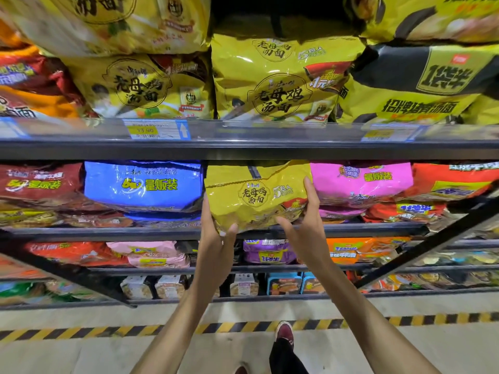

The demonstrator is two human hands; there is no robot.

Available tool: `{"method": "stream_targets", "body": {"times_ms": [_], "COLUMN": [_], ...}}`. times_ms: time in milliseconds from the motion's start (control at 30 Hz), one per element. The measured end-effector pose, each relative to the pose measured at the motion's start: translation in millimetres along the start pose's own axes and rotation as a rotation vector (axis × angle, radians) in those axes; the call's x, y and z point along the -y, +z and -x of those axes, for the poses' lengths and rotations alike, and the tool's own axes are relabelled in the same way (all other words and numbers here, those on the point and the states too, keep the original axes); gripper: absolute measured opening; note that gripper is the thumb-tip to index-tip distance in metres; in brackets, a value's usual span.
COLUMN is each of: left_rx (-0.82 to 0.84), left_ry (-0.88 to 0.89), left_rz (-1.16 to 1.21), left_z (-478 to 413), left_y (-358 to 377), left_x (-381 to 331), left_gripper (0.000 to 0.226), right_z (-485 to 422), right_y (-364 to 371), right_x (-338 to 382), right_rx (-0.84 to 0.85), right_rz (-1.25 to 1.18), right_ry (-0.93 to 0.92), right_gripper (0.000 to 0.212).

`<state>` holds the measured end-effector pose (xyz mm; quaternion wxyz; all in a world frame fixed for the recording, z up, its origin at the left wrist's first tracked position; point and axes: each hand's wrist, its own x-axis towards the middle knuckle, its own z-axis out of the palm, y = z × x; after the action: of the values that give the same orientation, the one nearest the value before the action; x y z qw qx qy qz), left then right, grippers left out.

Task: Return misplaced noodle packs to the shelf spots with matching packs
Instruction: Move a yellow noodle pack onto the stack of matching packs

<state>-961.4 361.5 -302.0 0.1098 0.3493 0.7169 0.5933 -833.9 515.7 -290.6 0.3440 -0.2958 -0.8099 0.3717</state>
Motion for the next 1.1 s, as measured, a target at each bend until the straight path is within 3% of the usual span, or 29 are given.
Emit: {"method": "stream_targets", "body": {"times_ms": [233,533,667,900,1100], "left_rx": [-0.06,-0.024,0.006,0.025,0.051], "left_ry": [0.072,0.077,0.052,0.056,0.081], "left_rz": [0.067,-0.026,-0.013,-0.006,-0.01], "left_z": [17.1,28.2,35.6,54.0,70.6], "left_y": [-3.1,-21.9,-25.8,-32.1,-45.0], "left_x": [-12.9,-15.2,-21.3,-32.1,-40.0], "left_gripper": [0.075,0.107,0.104,0.096,0.092], "right_z": [8.7,27.2,32.8,47.1,73.6], "right_y": [-12.5,-20.8,-29.0,-46.4,-47.1], "right_x": [10.1,24.5,31.9,58.1,75.8], "right_rx": [0.027,-0.066,-0.047,0.069,0.015], "right_rz": [0.064,0.309,0.308,0.271,0.387], "right_ry": [-0.042,-0.096,-0.145,0.011,-0.058], "right_gripper": [0.11,0.112,0.105,0.102,0.107]}}
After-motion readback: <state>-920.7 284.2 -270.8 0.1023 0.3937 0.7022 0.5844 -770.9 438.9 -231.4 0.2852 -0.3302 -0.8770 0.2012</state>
